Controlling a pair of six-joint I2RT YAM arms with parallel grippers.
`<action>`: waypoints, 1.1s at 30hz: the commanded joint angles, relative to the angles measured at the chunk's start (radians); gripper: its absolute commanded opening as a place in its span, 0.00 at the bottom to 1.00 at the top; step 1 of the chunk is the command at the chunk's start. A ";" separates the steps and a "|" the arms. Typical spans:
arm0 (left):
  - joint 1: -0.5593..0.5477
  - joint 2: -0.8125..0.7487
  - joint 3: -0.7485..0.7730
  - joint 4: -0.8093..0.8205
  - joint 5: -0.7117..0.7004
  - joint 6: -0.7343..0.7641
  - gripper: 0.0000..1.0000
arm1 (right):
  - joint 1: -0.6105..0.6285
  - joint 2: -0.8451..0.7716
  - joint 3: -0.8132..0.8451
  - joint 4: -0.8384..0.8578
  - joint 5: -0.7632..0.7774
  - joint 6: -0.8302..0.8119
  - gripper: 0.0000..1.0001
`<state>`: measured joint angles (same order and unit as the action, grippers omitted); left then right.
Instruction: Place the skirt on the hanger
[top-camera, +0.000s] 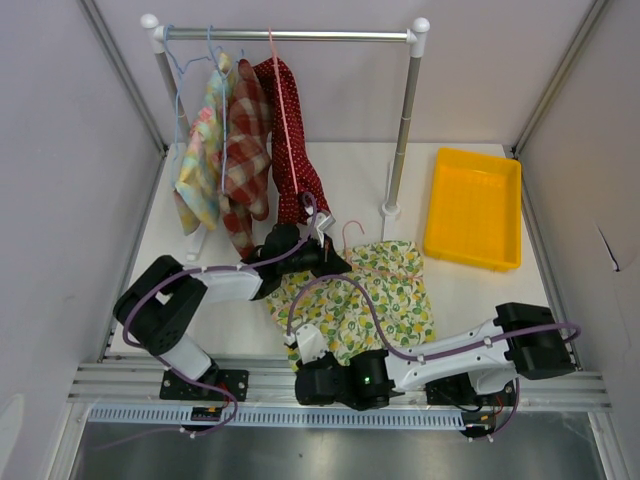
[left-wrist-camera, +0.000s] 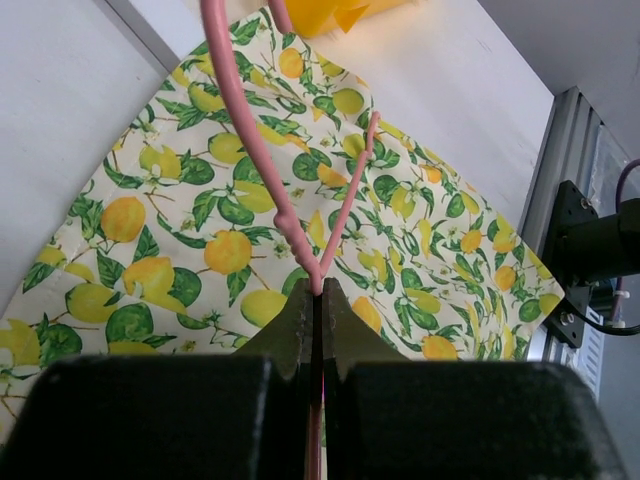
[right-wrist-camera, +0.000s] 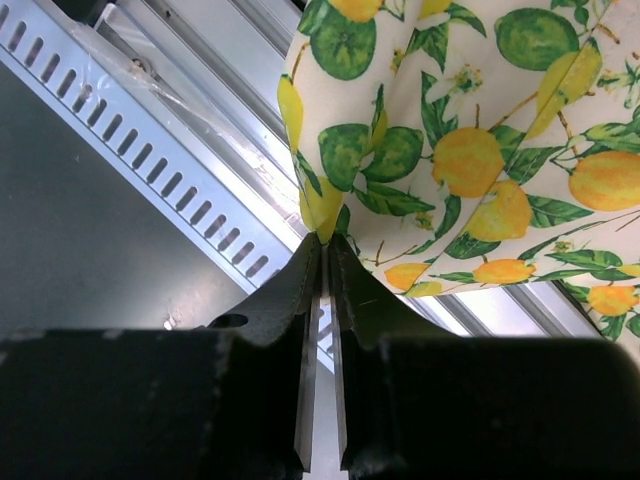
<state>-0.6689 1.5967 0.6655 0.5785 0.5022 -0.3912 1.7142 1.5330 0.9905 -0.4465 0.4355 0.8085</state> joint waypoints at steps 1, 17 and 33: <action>0.011 -0.069 0.059 -0.014 0.030 0.038 0.00 | 0.007 -0.070 -0.016 -0.014 -0.009 -0.025 0.13; -0.067 -0.291 0.069 -0.186 -0.028 0.066 0.00 | -0.025 -0.158 0.000 -0.024 0.014 -0.068 0.55; -0.084 -0.442 0.086 -0.327 -0.057 0.071 0.00 | -0.232 -0.577 0.037 -0.227 0.065 -0.110 0.71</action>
<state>-0.7444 1.2060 0.7044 0.2382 0.4477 -0.3286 1.5272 1.0222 0.9913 -0.6136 0.4740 0.7204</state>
